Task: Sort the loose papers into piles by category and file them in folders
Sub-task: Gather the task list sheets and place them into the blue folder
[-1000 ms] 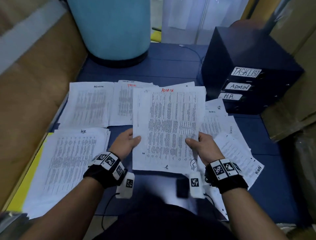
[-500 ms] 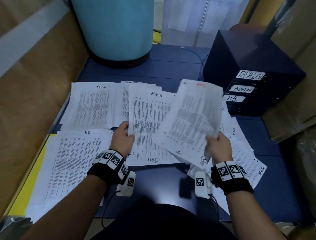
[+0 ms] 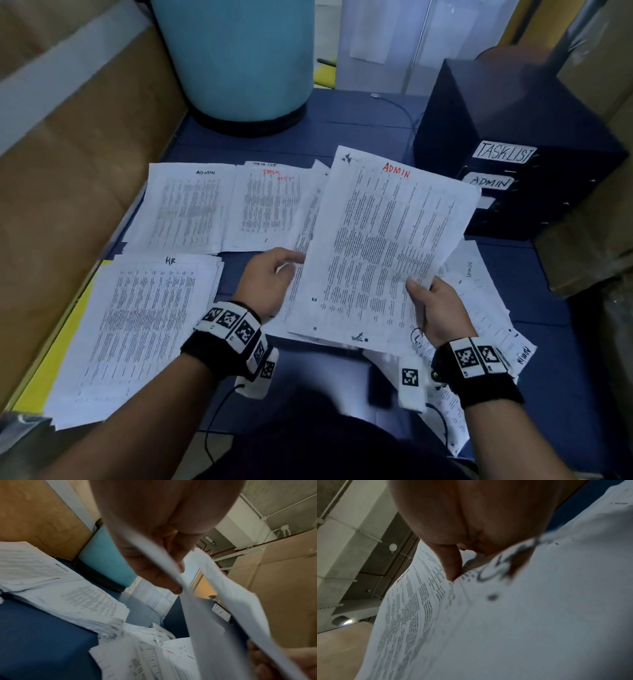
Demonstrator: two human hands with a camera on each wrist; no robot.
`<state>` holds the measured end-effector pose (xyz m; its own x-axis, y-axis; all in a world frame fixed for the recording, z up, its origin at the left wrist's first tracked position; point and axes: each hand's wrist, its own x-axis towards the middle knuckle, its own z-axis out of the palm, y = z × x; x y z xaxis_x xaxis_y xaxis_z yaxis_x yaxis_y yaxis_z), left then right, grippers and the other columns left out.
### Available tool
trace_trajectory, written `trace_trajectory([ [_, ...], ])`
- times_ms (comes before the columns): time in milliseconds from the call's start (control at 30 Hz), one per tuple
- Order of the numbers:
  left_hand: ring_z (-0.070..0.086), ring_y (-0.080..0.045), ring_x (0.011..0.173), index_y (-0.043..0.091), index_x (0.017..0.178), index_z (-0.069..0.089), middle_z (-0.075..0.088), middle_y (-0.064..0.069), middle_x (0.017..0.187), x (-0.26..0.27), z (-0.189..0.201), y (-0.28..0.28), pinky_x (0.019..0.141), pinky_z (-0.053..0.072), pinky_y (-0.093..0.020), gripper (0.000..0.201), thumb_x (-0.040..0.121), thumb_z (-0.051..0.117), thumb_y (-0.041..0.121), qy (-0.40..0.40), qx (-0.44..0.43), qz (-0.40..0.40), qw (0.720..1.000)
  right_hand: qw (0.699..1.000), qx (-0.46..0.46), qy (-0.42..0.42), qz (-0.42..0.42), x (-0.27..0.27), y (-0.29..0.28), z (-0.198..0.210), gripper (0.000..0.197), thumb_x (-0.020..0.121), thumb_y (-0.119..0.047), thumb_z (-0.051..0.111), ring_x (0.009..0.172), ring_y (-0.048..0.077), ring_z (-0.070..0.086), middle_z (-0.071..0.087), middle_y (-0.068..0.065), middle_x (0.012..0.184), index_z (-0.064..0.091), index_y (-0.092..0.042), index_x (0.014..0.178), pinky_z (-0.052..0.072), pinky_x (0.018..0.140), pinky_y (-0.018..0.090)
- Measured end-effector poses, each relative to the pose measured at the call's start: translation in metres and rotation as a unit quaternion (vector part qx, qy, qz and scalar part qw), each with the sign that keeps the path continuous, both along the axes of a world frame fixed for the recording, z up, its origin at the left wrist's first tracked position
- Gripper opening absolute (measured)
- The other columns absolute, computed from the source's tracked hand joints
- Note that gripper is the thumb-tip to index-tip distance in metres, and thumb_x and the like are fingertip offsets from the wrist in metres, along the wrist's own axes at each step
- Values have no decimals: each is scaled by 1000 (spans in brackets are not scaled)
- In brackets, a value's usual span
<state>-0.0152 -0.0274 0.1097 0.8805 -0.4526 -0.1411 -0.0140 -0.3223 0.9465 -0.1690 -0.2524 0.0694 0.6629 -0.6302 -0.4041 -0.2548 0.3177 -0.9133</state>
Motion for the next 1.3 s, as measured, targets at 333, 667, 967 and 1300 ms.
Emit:
trace_trajectory([
  [333, 64, -11, 100, 20, 97, 67, 69, 7, 102, -41, 19, -19, 94, 50, -38, 14, 85, 65, 13, -72, 41, -16, 996, 997, 36, -7, 63, 5, 4, -14, 32, 97, -16, 57, 106, 16, 61, 64, -3, 110, 52, -10, 128, 47, 87, 25],
  [667, 53, -18, 122, 22, 136, 39, 55, -2, 132, -6, 1, 45, 100, 47, -44, 65, 78, 67, 19, -10, 87, 24, 996, 990, 48, -39, 125, 52, 47, -19, 27, 100, 0, 45, 105, 11, 68, 70, 1, 113, 59, -16, 116, 54, 92, 34],
  [967, 41, 9, 70, 42, 149, 9, 31, 45, 126, 76, -32, 118, 67, 41, -16, 94, 81, 43, -13, -72, 129, 81, 986, 976, -69, 39, 203, 138, 115, -24, 16, 89, -30, 63, 72, 16, 58, 62, -4, 77, 55, -17, 85, 49, 70, 36],
  [1300, 25, -13, 142, 37, 152, 5, 23, 4, 156, 260, -46, 168, 116, 21, -23, 100, 72, 31, -18, -91, 157, 165, 970, 984, -16, 74, 164, 177, 146, -38, 15, 97, -16, 55, 58, 22, 55, 59, 13, 77, 53, -5, 88, 45, 54, 30],
])
